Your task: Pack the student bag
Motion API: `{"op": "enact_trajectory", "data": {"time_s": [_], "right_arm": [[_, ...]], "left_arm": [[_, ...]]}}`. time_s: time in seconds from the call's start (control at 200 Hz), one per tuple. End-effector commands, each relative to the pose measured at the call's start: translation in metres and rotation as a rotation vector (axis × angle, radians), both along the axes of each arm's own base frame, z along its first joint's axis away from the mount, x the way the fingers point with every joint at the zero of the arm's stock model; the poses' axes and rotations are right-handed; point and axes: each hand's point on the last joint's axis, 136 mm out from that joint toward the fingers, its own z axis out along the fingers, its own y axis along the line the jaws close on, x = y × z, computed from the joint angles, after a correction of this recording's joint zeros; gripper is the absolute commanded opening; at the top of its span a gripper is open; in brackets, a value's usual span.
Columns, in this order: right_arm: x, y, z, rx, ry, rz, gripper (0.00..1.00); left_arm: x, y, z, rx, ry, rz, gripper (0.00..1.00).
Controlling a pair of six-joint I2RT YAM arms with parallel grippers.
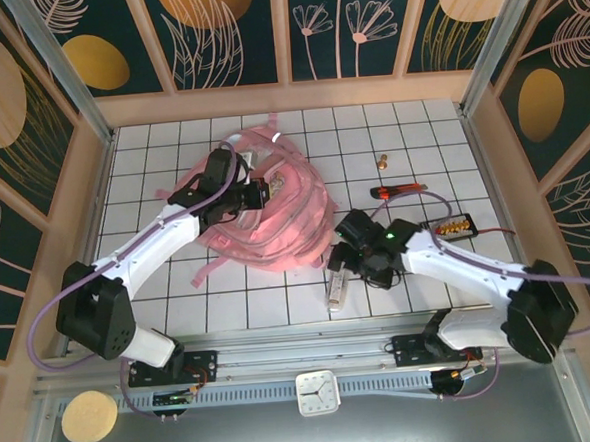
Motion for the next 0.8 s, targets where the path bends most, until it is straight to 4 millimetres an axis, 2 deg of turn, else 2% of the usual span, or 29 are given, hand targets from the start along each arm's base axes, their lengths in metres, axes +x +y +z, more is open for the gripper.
{"op": "enact_trajectory", "data": {"time_s": [0.0, 0.1, 0.315, 0.45, 0.796], "right_arm": [[0.011, 0.014, 0.0, -0.055, -0.013, 0.046, 0.95], [0.016, 0.031, -0.007, -0.066, 0.0, 0.095, 0.89], [0.016, 0.044, -0.032, -0.064, 0.053, 0.118, 0.81], [0.013, 0.042, -0.048, -0.092, 0.085, 0.125, 0.76], [-0.003, 0.028, -0.072, -0.129, 0.142, 0.113, 0.76]], "left_arm": [[-0.012, -0.011, 0.018, -0.05, -0.046, -0.072, 0.0], [-0.015, -0.011, 0.018, -0.055, -0.051, -0.082, 0.0], [-0.016, -0.009, 0.023, -0.044, -0.06, -0.08, 0.0], [-0.017, -0.009, 0.018, -0.034, -0.055, -0.095, 0.0], [-0.018, -0.01, 0.013, -0.03, -0.044, -0.103, 0.0]]}}
